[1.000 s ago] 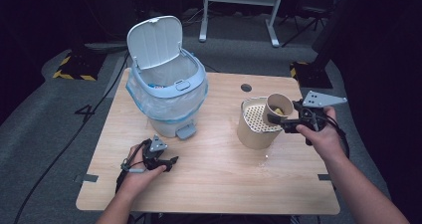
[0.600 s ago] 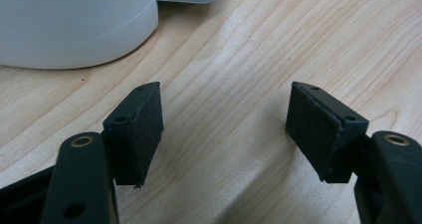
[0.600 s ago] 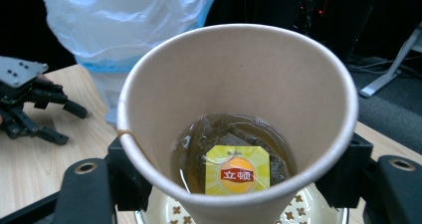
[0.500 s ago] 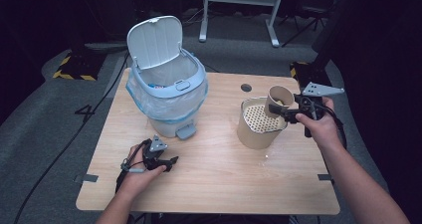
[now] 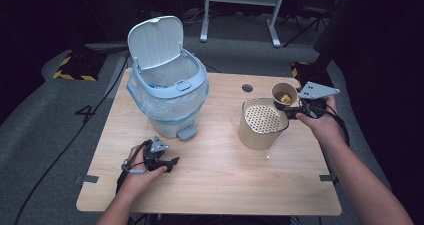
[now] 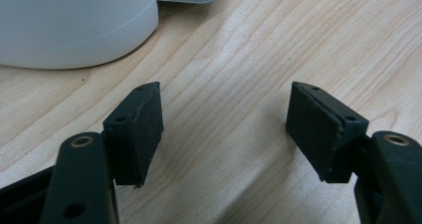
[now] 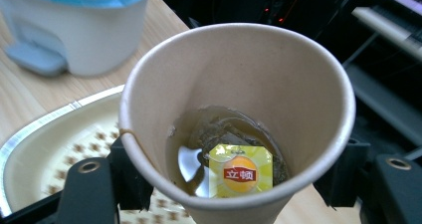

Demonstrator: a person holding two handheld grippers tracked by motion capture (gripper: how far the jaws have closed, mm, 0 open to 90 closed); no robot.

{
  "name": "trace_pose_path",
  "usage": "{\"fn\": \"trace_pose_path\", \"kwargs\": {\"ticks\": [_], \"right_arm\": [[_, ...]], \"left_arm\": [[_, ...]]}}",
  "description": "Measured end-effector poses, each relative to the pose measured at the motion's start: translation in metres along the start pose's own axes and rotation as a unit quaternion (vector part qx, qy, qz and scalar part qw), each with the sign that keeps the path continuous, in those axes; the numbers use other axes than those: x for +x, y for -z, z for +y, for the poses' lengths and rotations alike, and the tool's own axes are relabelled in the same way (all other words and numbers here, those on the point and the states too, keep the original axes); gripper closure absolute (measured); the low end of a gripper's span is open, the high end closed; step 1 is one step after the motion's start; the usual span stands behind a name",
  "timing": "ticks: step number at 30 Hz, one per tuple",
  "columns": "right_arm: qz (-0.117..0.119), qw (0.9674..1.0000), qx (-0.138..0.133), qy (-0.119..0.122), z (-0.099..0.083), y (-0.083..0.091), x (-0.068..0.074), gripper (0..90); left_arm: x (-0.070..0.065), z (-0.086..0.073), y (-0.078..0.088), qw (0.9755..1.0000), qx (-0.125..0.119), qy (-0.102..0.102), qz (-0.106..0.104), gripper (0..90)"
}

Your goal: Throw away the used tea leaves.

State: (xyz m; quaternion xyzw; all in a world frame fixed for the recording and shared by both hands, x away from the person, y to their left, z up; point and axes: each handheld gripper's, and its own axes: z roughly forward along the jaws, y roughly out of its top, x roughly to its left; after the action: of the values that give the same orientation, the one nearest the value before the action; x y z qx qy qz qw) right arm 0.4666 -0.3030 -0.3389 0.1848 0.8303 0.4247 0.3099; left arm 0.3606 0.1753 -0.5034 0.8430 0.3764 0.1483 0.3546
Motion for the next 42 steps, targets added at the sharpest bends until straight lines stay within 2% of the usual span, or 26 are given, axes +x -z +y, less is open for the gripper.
{"fn": "trace_pose_path", "kwargs": {"ticks": [1, 2, 5, 9, 10, 11, 14, 18, 20, 22, 24, 26, 28, 29, 32, 33, 34, 35, 36, 39, 42], "right_arm": [[-0.007, 0.9998, 0.003, 0.019, 0.000, 0.000, 0.001, 31.3], [-0.019, 0.9986, 0.010, 0.049, 0.001, 0.000, 0.002, 31.5], [-0.041, 0.9939, 0.024, 0.099, 0.003, -0.001, 0.005, 31.8], [-0.065, 0.9830, 0.048, 0.164, 0.005, -0.003, 0.010, 32.2], [-0.073, 0.9786, 0.055, 0.184, 0.005, -0.004, 0.011, 32.3], [-0.081, 0.9740, 0.064, 0.201, 0.005, -0.005, 0.013, 32.4], [-0.101, 0.9556, 0.087, 0.263, 0.007, -0.008, 0.017, 32.6], [-0.122, 0.9333, 0.114, 0.318, 0.008, -0.012, 0.021, 32.8], [-0.133, 0.9198, 0.127, 0.346, 0.007, -0.014, 0.024, 32.9], [-0.145, 0.9028, 0.142, 0.379, 0.007, -0.016, 0.027, 33.0], [-0.159, 0.8816, 0.156, 0.416, 0.006, -0.019, 0.030, 33.0], [-0.172, 0.8621, 0.168, 0.446, 0.005, -0.021, 0.034, 33.0], [-0.185, 0.8374, 0.174, 0.484, 0.003, -0.023, 0.037, 33.1], [-0.192, 0.8264, 0.175, 0.499, 0.002, -0.023, 0.039, 33.1], [-0.216, 0.7888, 0.185, 0.545, 0.001, -0.025, 0.045, 33.3], [-0.225, 0.7737, 0.188, 0.562, 0.000, -0.025, 0.047, 33.3], [-0.236, 0.7561, 0.192, 0.579, -0.001, -0.026, 0.049, 33.4], [-0.248, 0.7343, 0.194, 0.602, -0.001, -0.026, 0.052, 33.5], [-0.256, 0.7153, 0.198, 0.619, -0.002, -0.027, 0.054, 33.7], [-0.279, 0.6612, 0.204, 0.666, -0.004, -0.029, 0.061, 34.1], [-0.303, 0.6105, 0.210, 0.701, -0.006, -0.031, 0.066, 34.6]], "left_arm": [[0.000, 0.000, 0.000, 1.0000, 0.000, 0.000, 0.000, 31.0], [0.000, 0.000, 0.000, 1.0000, 0.000, 0.000, 0.000, 31.0], [0.000, 0.000, 0.000, 1.0000, 0.000, 0.000, 0.000, 31.0], [0.000, 0.000, 0.000, 1.0000, 0.000, 0.000, 0.000, 31.0], [0.000, 0.000, 0.000, 1.0000, 0.000, 0.000, 0.000, 31.1], [0.000, 0.000, 0.000, 1.0000, 0.000, 0.000, 0.000, 31.1], [0.000, 0.000, 0.000, 1.0000, 0.000, 0.000, 0.000, 31.0], [0.000, 0.000, 0.000, 1.0000, 0.000, 0.000, 0.000, 31.0], [0.000, 0.000, 0.000, 1.0000, 0.000, 0.000, 0.000, 31.0], [0.000, 0.000, 0.000, 1.0000, 0.000, 0.000, 0.000, 31.0], [0.000, 0.000, 0.000, 1.0000, 0.000, 0.000, 0.000, 31.0], [0.000, 0.000, 0.000, 1.0000, 0.000, 0.000, 0.000, 31.1], [0.000, 0.000, 0.000, 1.0000, 0.000, 0.000, 0.000, 31.0], [0.000, 0.000, 0.000, 1.0000, 0.000, 0.000, 0.000, 31.0], [0.000, 0.000, 0.000, 1.0000, 0.000, 0.000, 0.000, 31.1], [0.000, 0.000, 0.000, 1.0000, 0.000, 0.000, 0.000, 31.0], [0.000, 0.000, 0.000, 1.0000, 0.000, 0.000, 0.000, 31.0], [0.000, 0.000, 0.000, 1.0000, 0.000, 0.000, 0.000, 31.1], [0.000, 0.000, 0.000, 1.0000, 0.000, 0.000, 0.000, 31.0], [0.000, 0.000, 0.000, 1.0000, 0.000, 0.000, 0.000, 31.0], [0.000, 0.000, 0.000, 1.0000, 0.000, 0.000, 0.000, 31.0]]}}
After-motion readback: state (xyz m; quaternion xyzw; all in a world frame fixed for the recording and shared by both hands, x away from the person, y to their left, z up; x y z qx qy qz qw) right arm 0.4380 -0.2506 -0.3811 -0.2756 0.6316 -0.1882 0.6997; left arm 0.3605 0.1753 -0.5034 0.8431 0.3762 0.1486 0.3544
